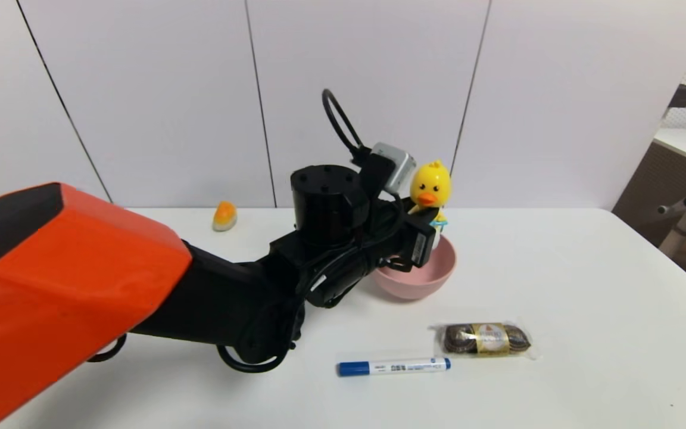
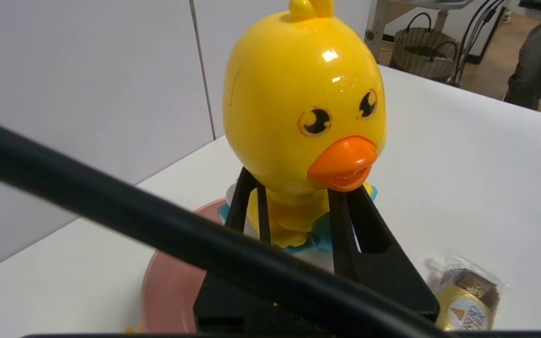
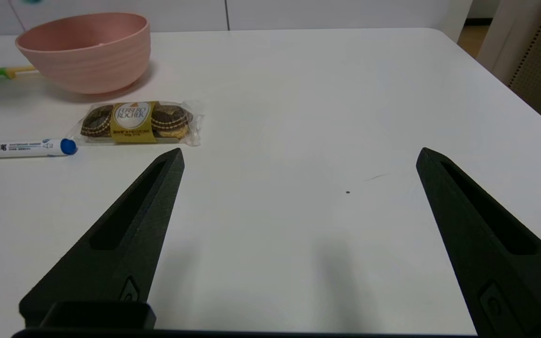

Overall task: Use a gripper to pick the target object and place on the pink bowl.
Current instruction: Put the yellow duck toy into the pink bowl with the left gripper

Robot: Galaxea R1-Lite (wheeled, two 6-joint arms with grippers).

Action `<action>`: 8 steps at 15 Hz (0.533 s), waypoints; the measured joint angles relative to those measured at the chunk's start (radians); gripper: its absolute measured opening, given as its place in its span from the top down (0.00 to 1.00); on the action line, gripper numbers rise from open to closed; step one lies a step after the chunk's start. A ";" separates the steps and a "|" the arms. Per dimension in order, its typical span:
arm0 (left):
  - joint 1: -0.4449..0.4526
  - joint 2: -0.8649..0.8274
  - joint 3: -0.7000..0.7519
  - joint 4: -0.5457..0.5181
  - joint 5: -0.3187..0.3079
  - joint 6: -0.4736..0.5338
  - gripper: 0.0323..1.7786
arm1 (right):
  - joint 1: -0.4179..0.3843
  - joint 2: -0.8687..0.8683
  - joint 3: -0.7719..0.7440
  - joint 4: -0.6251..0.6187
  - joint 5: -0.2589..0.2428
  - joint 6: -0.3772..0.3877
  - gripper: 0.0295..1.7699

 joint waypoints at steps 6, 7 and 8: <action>0.041 0.116 -0.046 -0.004 0.000 0.002 0.80 | 0.000 0.000 0.000 0.000 0.000 0.000 0.03; 0.047 0.129 -0.056 -0.004 0.000 0.003 0.80 | 0.000 0.000 0.000 0.000 0.000 0.000 0.03; 0.051 0.139 -0.064 -0.003 -0.001 0.004 0.80 | 0.000 0.000 0.000 0.000 0.000 0.000 0.03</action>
